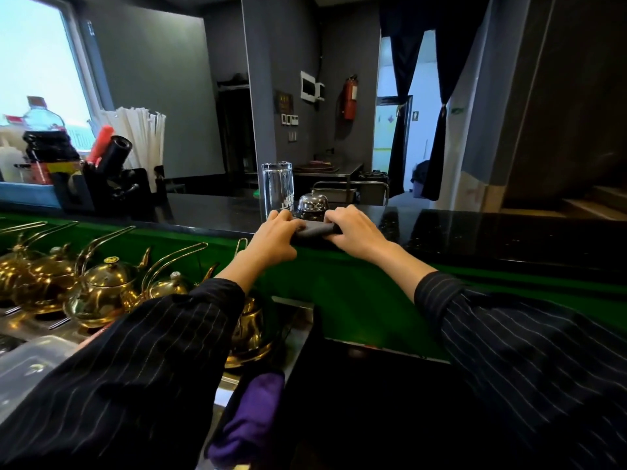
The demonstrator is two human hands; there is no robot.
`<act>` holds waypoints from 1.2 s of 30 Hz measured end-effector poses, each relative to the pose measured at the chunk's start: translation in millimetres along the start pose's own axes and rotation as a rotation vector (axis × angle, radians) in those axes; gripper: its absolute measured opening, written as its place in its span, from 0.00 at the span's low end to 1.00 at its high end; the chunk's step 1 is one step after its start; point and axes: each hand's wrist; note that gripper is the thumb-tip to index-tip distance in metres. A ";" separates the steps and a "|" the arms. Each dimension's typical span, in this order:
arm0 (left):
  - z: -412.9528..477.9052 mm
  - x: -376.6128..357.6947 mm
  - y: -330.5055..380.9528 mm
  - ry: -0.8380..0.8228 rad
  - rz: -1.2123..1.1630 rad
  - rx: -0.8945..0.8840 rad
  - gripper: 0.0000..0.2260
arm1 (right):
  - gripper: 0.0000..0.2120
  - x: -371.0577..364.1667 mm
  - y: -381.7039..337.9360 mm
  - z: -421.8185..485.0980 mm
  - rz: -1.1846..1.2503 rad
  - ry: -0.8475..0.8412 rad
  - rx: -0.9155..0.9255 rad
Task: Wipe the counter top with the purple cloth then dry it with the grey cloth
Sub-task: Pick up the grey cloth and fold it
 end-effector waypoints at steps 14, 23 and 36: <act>-19.0 32.5 181.8 -0.172 -0.587 -0.089 0.04 | 0.08 192.9 49.5 -118.8 0.223 0.030 -0.379; -60.2 5.4 392.0 -0.603 -0.925 -0.191 0.11 | 0.15 304.3 119.9 -280.1 0.350 -0.032 -0.603; -50.8 -9.8 608.8 -0.472 -0.989 -0.235 0.12 | 0.13 395.9 224.8 -402.9 0.222 -0.109 -0.688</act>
Point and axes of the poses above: each hand's wrist, its own z-axis towards the middle knuckle, its own x-axis out of the back of the hand, y = z × x, and after that the axes turned 13 degrees about x, right-handed
